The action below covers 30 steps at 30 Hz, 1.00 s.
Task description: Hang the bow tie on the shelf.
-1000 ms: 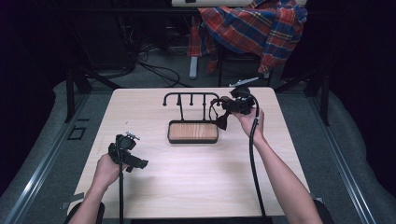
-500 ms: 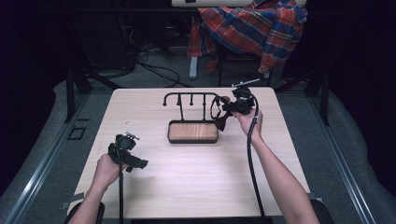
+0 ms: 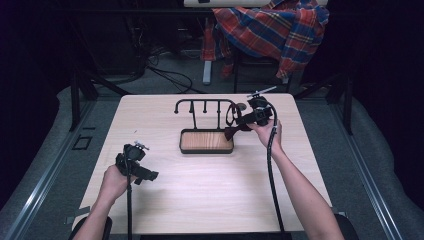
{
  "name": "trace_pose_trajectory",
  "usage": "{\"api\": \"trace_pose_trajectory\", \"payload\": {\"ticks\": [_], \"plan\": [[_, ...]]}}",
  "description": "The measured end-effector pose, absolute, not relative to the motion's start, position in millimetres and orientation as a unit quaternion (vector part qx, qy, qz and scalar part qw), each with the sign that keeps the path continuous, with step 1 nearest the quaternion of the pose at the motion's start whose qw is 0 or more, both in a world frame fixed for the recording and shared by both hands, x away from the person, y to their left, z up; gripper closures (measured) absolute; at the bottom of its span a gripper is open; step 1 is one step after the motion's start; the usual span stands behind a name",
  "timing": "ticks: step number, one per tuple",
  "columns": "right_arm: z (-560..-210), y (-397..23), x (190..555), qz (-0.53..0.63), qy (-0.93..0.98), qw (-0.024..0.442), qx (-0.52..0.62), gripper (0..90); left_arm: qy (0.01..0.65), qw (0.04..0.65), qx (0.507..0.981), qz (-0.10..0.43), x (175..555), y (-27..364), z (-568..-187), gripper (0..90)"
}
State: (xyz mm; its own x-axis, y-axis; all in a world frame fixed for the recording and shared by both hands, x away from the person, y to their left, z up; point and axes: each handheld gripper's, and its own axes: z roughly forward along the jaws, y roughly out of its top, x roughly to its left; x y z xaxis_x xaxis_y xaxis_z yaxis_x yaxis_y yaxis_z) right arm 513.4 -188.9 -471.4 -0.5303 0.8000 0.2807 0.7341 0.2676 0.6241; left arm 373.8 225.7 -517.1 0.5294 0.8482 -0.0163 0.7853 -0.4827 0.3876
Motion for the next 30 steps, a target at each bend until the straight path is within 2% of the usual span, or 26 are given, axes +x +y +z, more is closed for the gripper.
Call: {"api": "trace_pose_trajectory", "payload": {"ticks": [1,10,30], "plan": [[-469,-191,511,0.371,0.794,0.046,0.480,63.0,0.477,0.177,0.856,0.089,374,226,-517,1.2],[-456,-190,503,0.357,0.814,0.074,0.452,52.8,0.478,0.178,0.855,0.090,374,226,-517,1.2],[-436,-190,483,0.319,0.843,0.121,0.415,43.5,0.477,0.179,0.856,0.091,373,226,-516,1.2]]}}
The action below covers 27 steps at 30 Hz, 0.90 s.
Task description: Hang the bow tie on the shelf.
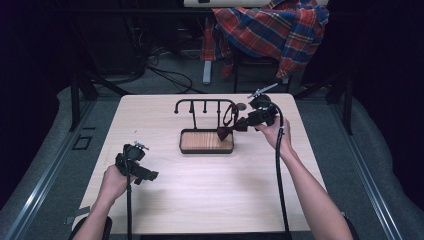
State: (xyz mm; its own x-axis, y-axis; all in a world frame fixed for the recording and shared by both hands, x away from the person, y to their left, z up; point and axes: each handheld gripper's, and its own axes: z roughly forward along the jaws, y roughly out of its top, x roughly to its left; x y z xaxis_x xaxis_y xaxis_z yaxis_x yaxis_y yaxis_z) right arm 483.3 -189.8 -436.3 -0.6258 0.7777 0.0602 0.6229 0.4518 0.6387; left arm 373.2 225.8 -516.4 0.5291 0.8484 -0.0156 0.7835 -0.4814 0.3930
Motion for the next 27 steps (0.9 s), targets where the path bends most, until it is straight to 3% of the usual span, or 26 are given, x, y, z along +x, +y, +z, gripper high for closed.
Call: {"api": "trace_pose_trajectory", "payload": {"ticks": [27], "plan": [[-437,-211,443,0.272,0.869,0.105,0.400,20.4,0.474,0.180,0.857,0.089,373,224,-516,1.2]]}}
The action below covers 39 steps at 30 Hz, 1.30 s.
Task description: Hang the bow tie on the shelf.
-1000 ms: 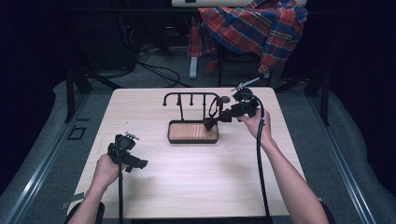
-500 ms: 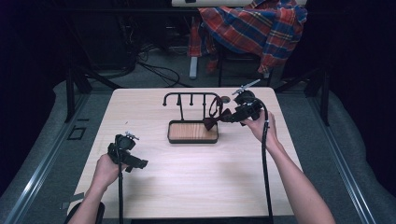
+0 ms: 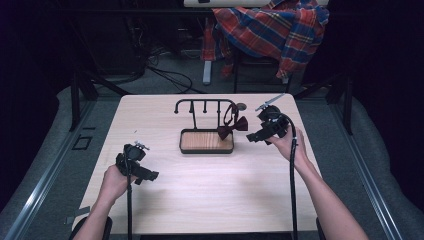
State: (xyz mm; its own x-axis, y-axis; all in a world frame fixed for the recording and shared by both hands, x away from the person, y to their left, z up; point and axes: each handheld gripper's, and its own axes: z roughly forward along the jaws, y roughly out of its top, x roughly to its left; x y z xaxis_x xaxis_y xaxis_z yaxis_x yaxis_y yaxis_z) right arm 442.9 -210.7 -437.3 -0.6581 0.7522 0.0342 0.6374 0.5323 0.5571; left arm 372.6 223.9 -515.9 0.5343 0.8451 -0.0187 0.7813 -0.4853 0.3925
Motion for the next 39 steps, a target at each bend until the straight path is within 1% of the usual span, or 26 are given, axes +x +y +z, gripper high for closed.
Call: {"api": "trace_pose_trajectory", "payload": {"ticks": [7,20,39], "plan": [[-445,-211,435,0.263,0.874,0.105,0.395,16.0,0.475,0.180,0.857,0.089,372,224,-516,1.2],[-459,-212,413,0.238,0.889,0.104,0.378,14.6,0.473,0.178,0.858,0.088,372,223,-516,1.2],[-477,-216,381,0.193,0.912,0.090,0.351,12.5,0.473,0.177,0.859,0.088,372,222,-516,1.2]]}}
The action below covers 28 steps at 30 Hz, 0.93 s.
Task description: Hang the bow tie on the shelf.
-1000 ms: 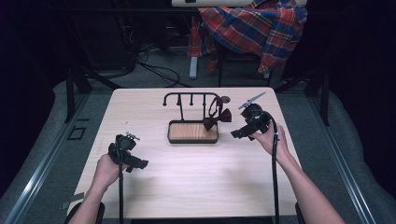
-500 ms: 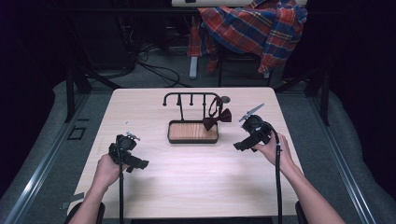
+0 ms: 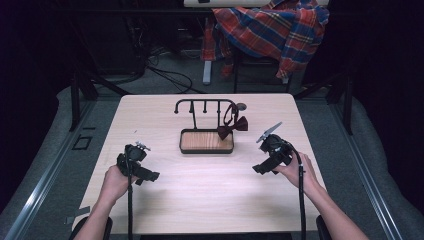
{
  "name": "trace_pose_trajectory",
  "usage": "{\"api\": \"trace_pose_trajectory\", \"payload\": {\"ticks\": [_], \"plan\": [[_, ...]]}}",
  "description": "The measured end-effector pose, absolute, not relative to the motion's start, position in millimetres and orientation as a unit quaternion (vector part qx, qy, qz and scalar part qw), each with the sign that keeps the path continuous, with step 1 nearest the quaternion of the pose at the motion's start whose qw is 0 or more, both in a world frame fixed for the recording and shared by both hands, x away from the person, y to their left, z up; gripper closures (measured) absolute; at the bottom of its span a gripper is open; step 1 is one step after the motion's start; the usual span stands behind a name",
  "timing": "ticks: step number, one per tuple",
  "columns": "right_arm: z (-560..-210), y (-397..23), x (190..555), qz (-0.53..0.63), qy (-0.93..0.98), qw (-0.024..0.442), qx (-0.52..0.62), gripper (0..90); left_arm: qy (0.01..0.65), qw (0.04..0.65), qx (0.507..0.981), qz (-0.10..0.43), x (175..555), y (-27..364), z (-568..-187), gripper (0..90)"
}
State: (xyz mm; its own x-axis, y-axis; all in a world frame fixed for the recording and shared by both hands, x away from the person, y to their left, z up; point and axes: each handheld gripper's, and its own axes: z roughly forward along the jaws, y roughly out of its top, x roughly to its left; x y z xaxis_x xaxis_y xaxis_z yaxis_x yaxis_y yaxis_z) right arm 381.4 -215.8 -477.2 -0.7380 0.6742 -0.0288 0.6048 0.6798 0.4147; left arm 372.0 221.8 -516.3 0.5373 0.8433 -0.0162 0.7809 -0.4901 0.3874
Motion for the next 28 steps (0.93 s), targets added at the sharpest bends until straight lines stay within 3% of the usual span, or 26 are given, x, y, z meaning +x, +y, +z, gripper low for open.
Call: {"api": "trace_pose_trajectory", "payload": {"ticks": [13,28], "plan": [[-491,-222,357,0.178,0.916,0.084,0.350,12.4,0.472,0.175,0.859,0.088,372,221,-516,1.2],[-491,-224,361,0.169,0.917,0.087,0.351,12.8,0.472,0.176,0.859,0.089,372,221,-517,1.2]]}}
